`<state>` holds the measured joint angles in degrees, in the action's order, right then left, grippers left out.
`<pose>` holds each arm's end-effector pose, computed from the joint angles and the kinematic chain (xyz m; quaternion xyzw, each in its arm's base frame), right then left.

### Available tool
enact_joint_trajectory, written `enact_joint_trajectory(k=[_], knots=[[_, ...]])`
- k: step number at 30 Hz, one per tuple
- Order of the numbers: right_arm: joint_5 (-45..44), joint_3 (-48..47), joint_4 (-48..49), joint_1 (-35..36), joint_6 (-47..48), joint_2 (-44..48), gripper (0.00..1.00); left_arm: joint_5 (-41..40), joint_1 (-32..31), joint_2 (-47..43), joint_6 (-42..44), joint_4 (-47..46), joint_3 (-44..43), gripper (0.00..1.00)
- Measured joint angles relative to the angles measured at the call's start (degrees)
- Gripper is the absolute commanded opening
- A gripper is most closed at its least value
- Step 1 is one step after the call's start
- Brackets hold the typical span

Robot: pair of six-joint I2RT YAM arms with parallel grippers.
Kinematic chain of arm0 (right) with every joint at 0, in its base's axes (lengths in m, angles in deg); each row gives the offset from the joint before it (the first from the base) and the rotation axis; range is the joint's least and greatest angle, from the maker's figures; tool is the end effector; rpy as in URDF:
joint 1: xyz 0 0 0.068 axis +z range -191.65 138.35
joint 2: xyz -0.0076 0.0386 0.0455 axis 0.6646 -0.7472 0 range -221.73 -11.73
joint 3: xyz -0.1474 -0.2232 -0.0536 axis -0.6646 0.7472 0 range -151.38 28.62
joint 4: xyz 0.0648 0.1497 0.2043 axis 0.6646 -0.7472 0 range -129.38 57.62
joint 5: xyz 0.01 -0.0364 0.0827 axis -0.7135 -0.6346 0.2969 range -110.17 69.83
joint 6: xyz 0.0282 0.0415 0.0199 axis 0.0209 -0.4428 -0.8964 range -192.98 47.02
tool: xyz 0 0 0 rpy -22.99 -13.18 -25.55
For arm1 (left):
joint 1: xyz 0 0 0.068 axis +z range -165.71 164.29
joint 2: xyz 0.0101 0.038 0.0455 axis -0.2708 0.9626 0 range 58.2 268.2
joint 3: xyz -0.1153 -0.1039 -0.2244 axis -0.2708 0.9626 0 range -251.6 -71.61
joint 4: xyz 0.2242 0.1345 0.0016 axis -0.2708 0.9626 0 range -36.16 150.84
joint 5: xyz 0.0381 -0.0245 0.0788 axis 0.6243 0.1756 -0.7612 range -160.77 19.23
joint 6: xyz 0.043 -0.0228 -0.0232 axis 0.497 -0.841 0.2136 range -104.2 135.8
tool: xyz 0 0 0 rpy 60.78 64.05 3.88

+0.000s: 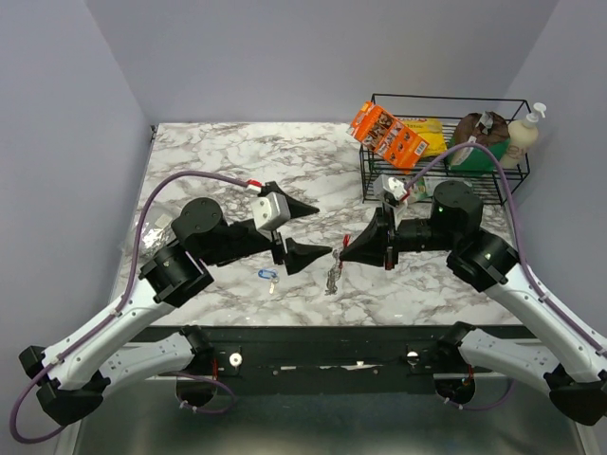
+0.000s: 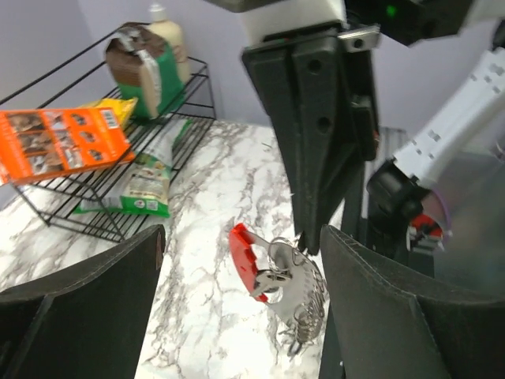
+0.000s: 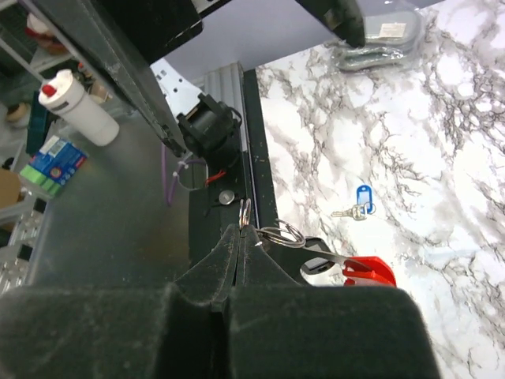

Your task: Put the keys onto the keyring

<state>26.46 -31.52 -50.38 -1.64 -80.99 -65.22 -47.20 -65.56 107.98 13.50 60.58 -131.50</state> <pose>0.1334 0.1458 0.3942 -0.4369 0.6137 0.5165 0.4071 0.1094 -0.1518 0.4235 0.4067 0.5547 -0.4389 0.5782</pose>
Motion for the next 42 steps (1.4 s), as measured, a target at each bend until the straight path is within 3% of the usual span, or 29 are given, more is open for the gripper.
enact_joint_trajectory(k=[4, 11, 15, 19, 22, 26, 30, 31, 32, 35, 38, 39, 41, 42], knots=[[3.04, 0.44, -1.31, 0.02, 3.72, 0.74, 0.00, 8.26, 0.02, -0.59, 1.73, -0.15, 0.72, 0.70], [7.67, 0.44, -1.44, 0.02, 6.16, 1.36, 0.00, 18.38, 0.02, 1.09, 2.29, -1.05, 1.29, 0.46], [8.85, 0.44, -1.46, 0.02, 6.56, 1.27, 0.01, 22.53, 0.02, 5.68, 1.77, -0.68, -0.07, 0.46], [9.18, 0.44, -1.46, 0.02, 6.60, 1.31, 0.00, 23.85, 0.02, 7.63, 1.40, -0.44, -0.15, 0.45], [9.20, 0.44, -1.46, 0.02, 6.60, 1.44, 0.00, 24.15, 0.02, 7.52, 1.27, -0.68, -0.15, 0.39], [9.18, 0.44, -1.46, 0.02, 6.60, 1.57, 0.00, 24.65, 0.02, 7.43, 0.96, -0.94, -0.15, 0.20], [9.11, 0.44, -1.46, 0.02, 6.60, 1.57, 0.00, 25.09, 0.02, 7.45, 0.63, -0.90, -0.15, 0.15], [9.07, 0.44, -1.46, 0.02, 6.60, 1.57, 0.00, 25.18, 0.02, 7.48, 0.57, -0.90, -0.15, 0.10], [8.90, 0.44, -1.46, 0.02, 6.60, 1.57, 0.00, 25.35, 0.02, 7.54, 0.55, -0.90, -0.17, 0.00], [8.20, 0.44, -1.70, 0.02, 6.56, 1.73, 0.01, 25.86, 0.28, 8.11, 0.39, -0.74, -0.52, 0.00], [6.23, 0.46, -1.95, 0.02, 6.01, 2.34, 0.12, 25.79, 0.39, 8.41, 0.24, -1.11, -0.63, 0.00], [5.14, 0.76, -1.49, 0.02, 5.51, 2.80, 0.23, 25.44, 0.39, 8.33, 0.02, -1.75, -0.52, 0.00], [2.93, 2.12, 0.68, 0.07, 3.58, 4.31, 0.26, 24.50, 0.37, 7.78, -0.79, -3.65, 0.33, 0.00], [1.29, 3.34, 2.51, 0.09, 2.29, 5.44, 0.34, 23.85, 0.33, 7.28, -1.29, -4.98, 1.20, 0.00]])
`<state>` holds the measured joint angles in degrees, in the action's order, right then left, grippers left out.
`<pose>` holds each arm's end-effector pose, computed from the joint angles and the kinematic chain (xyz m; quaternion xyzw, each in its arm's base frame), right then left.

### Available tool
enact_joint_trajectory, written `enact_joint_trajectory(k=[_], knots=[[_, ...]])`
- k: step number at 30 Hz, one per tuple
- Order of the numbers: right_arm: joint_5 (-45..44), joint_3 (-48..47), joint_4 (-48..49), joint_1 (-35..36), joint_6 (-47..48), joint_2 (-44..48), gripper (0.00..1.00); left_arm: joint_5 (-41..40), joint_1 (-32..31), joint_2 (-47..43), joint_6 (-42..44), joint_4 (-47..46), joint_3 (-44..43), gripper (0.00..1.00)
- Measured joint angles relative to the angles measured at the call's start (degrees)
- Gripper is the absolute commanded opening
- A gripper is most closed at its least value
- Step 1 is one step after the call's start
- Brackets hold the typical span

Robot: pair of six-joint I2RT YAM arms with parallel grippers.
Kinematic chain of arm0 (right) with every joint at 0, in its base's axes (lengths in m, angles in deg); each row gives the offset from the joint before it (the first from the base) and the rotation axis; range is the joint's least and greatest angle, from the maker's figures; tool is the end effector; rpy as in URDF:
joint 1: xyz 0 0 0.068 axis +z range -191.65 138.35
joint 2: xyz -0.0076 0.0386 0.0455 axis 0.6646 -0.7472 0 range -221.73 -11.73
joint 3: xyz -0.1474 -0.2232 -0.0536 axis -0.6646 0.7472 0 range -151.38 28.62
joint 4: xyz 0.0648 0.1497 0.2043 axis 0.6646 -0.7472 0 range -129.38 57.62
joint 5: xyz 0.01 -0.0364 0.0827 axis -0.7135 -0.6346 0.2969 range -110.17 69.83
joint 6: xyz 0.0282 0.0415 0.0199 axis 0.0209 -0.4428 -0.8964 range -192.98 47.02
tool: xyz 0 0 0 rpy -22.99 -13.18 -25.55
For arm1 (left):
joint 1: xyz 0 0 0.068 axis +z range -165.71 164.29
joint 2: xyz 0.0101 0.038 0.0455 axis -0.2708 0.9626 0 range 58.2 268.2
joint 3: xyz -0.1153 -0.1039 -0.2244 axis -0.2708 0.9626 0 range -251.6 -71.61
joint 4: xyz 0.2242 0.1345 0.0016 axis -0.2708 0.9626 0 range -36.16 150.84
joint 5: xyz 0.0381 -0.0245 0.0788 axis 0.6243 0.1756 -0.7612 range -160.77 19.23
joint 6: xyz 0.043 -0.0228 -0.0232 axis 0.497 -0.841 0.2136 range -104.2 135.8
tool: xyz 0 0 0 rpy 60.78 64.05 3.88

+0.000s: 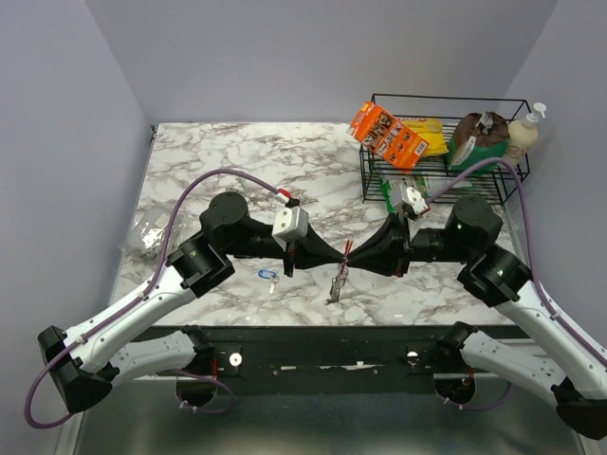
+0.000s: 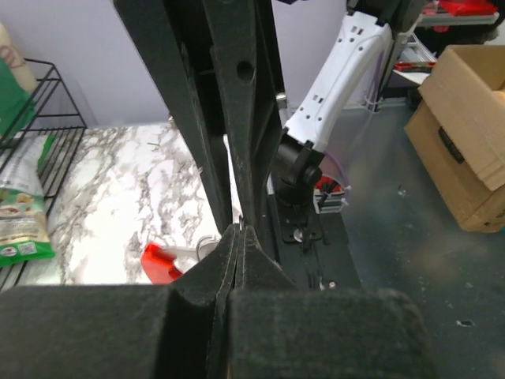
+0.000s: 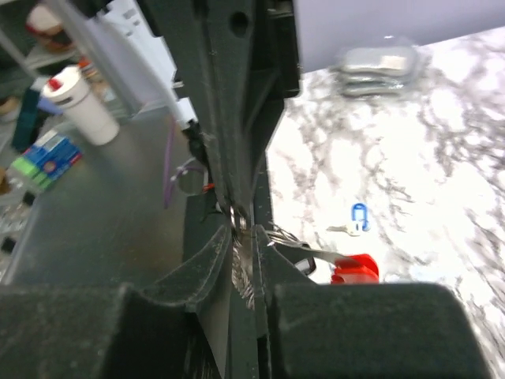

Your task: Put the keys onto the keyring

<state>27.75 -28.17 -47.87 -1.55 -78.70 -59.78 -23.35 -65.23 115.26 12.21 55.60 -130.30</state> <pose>0.1159 0.1322 0.3948 -0.4596 0.5728 0.5159 0.4410 0.1214 -0.1827 0.4019 0.5144 0.4860 -0.5438 0.4512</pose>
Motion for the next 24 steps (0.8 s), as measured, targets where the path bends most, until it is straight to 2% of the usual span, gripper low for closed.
enact_joint_trajectory(k=[3, 4, 7, 8, 12, 15, 16, 17, 24], knots=[[-4.37, 5.11, 6.05, 0.00, -5.18, 4.04, 0.52, -2.80, 0.00, -2.69, -2.08, -5.55, 4.48, 0.00], [-6.21, 7.04, 8.55, 0.00, -7.04, 5.29, 0.62, -3.52, 0.00, -3.37, -2.60, -7.17, 5.64, 0.00], [-10.16, 11.10, 14.34, 0.00, -11.98, 7.69, 0.75, -5.79, 0.00, -4.92, -4.61, -12.44, 8.41, 0.00], [-11.41, 12.59, 16.57, 0.00, -13.62, 8.59, 0.76, -6.67, 0.00, -5.33, -5.42, -14.49, 9.27, 0.00], [-13.94, 16.96, 25.24, -0.02, -18.95, 11.65, 0.75, -8.94, 0.00, -6.82, -7.76, -21.18, 12.20, 0.00], [-13.75, 17.18, 31.39, -0.02, -22.05, 11.30, 0.68, -10.21, 0.00, -7.30, -9.18, -24.83, 13.25, 0.00], [-13.60, 17.20, 33.33, -0.02, -22.93, 11.08, 0.60, -10.56, 0.00, -7.34, -9.57, -25.81, 13.31, 0.00], [-13.35, 17.29, 35.26, -0.02, -23.87, 10.75, 0.57, -10.75, 0.00, -7.34, -9.79, -26.45, 13.33, 0.00], [-11.02, 18.10, 43.60, -0.02, -27.87, 7.63, 0.56, -11.04, 0.00, -7.34, -10.95, -30.05, 13.42, 0.00]])
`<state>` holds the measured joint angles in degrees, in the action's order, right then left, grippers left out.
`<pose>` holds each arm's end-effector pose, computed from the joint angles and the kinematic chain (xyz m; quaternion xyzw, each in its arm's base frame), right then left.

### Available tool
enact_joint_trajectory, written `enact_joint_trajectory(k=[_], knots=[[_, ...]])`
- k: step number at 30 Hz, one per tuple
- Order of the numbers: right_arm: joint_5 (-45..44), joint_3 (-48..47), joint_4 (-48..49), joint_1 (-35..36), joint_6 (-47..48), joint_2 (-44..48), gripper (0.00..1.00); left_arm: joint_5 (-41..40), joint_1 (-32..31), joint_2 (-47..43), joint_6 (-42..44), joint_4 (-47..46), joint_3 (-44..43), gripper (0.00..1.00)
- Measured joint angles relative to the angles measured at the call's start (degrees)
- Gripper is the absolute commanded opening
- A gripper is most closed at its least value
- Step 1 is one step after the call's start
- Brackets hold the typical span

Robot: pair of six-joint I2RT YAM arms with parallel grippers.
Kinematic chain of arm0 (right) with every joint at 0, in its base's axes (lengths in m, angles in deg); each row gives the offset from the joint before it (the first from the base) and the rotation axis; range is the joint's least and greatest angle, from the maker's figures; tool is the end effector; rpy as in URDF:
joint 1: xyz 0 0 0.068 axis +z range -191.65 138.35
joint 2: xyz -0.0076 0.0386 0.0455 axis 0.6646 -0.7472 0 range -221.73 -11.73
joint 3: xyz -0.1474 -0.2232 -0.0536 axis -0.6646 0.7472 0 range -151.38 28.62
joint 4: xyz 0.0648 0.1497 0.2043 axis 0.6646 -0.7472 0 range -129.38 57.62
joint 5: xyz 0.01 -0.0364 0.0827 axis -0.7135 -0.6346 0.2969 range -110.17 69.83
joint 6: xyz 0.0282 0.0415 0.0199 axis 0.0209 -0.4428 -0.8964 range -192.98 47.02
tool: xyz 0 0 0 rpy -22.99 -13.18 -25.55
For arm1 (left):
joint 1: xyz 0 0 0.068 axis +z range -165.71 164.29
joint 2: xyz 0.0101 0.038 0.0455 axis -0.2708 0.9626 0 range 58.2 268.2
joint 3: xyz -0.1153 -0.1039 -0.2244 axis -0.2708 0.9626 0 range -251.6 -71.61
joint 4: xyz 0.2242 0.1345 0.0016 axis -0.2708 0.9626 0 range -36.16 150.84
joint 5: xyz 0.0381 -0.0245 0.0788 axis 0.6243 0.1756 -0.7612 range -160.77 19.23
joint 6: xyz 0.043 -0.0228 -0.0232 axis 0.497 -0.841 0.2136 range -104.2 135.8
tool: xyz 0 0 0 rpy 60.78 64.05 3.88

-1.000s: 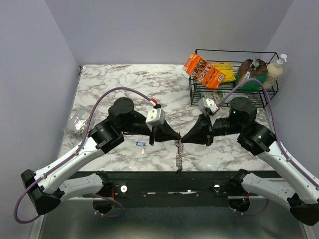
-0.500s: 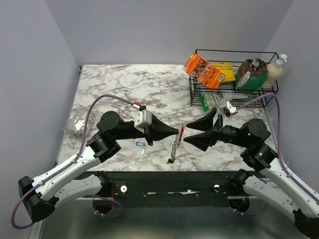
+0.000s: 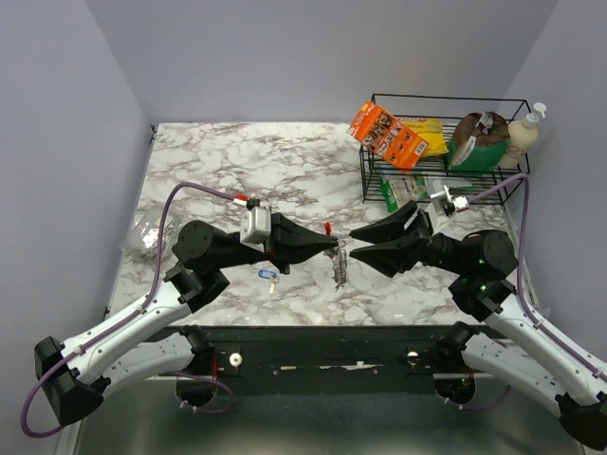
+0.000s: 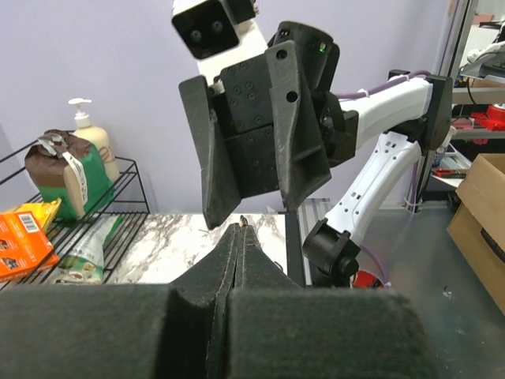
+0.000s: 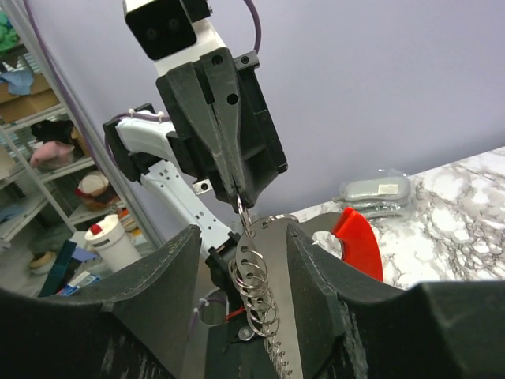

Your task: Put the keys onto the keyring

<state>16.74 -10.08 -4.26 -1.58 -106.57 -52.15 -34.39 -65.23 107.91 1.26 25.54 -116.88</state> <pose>0.1068 0.1178 0.3828 -0.2969 0.4838 0.6168 0.5453 0.1086 -0.1598 0.3973 0.4053 0.4158 -0.5667 0.5846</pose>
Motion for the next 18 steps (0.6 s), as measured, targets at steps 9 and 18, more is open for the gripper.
enact_joint_trajectory(k=[9, 18], knots=[[0.24, 0.44, 2.38, 0.00, -0.94, -0.83, 0.57, 0.04, 0.00, 0.04, -0.57, -1.62, 0.00, 0.00], [1.05, 0.44, 4.37, 0.00, -1.92, -3.13, 0.57, 0.07, -0.02, 0.07, -1.46, -2.43, 0.00, 0.00]])
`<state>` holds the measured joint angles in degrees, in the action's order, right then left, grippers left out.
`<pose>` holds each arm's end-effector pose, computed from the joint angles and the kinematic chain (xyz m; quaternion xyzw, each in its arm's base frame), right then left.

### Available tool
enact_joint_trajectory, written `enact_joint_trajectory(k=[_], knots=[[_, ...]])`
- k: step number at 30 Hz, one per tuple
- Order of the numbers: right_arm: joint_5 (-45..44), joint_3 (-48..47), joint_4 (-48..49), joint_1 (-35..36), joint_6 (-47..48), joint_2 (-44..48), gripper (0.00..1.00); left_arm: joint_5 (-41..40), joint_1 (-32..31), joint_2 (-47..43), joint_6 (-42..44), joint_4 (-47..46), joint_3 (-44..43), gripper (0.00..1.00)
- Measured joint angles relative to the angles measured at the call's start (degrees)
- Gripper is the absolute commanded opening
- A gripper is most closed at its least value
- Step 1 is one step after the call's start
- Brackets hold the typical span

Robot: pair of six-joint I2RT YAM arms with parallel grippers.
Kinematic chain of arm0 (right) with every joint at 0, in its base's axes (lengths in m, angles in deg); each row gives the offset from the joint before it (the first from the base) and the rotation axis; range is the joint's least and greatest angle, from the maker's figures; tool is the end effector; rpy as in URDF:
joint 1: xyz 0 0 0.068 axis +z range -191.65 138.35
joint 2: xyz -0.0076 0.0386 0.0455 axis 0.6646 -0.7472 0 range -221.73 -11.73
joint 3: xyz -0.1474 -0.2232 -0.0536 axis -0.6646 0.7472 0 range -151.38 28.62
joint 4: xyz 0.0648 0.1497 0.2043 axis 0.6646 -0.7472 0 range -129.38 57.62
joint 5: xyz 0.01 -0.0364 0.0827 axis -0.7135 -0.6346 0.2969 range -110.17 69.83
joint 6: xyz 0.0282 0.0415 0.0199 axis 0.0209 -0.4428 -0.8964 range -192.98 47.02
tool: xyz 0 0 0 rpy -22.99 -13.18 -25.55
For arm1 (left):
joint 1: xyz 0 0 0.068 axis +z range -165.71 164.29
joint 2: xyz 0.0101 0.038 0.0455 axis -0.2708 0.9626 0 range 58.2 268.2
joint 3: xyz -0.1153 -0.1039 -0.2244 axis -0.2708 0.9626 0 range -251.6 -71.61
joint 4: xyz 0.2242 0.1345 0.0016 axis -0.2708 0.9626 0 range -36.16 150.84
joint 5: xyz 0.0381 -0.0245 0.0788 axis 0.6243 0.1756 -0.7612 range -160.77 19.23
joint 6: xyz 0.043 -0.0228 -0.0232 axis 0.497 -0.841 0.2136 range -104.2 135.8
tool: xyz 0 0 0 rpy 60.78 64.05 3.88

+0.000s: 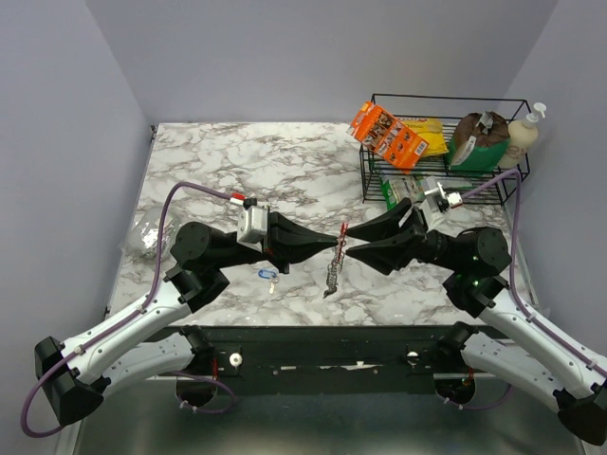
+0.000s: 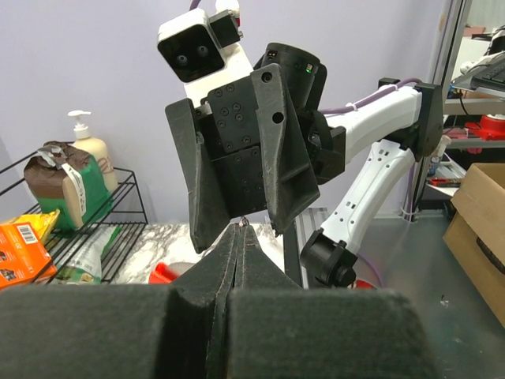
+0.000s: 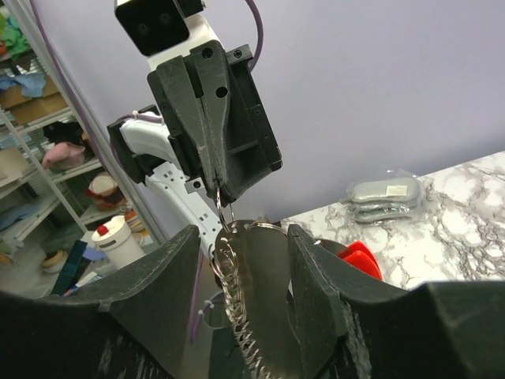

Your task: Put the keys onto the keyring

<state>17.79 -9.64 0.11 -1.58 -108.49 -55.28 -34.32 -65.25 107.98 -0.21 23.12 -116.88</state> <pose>0.1152 0.1256 0.3792 -0.2970 0.4812 0.6285 0.5341 0.1075 -0.1587 0.4010 0.3990 0.4039 -0.5755 0.5886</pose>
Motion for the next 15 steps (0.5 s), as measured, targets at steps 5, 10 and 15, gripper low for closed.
enact_joint_trajectory(k=[5, 10, 15], knots=[[0.52, 0.00, 1.40, 0.00, -0.74, -0.83, 0.54, 0.00, -0.09, 0.07, -0.33, -0.09, 0.00, 0.00], [0.70, 0.00, 2.54, 0.00, -1.44, -1.38, 0.44, 0.02, -0.09, 0.20, -0.57, -0.11, 0.00, 0.00], [1.42, -0.02, 3.54, 0.00, -2.29, -2.89, 0.38, 0.02, -0.22, 0.20, -0.79, -0.11, 0.00, 0.00]])
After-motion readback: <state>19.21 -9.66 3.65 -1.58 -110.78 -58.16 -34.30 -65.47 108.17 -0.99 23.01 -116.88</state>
